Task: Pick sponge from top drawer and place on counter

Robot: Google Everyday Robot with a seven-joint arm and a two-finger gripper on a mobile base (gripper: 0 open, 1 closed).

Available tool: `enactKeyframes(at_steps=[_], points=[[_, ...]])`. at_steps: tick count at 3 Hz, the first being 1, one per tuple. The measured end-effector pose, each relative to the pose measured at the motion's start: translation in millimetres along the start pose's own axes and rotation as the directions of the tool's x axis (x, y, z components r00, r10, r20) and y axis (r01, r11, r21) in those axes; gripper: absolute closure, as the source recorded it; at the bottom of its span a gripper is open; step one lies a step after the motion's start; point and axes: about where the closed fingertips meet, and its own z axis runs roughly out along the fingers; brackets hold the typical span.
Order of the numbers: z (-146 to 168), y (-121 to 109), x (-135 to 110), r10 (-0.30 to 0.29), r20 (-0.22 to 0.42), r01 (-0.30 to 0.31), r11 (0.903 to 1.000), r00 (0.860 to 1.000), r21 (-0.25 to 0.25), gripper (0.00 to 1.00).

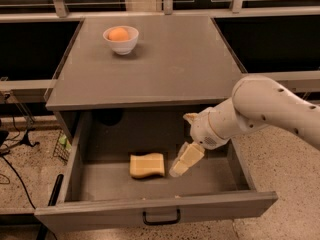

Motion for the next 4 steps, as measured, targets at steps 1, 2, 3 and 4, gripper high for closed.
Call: enactKeyframes(at_steps=[1, 2, 3, 4], points=[[25.4, 11.2, -14.3, -0.029, 0.040, 0.030, 0.9994, 0.999, -0.016, 0.00], [53.5, 26.7, -26.5, -0.059, 0.054, 0.062, 0.9970, 0.997, -0.047, 0.00], [83.5, 37.4, -36.7, -0.084, 0.049, 0.087, 0.9934, 0.995, -0.074, 0.00], [83.6, 37.4, -36.6, -0.084, 0.049, 0.087, 0.9934, 0.995, -0.074, 0.00]])
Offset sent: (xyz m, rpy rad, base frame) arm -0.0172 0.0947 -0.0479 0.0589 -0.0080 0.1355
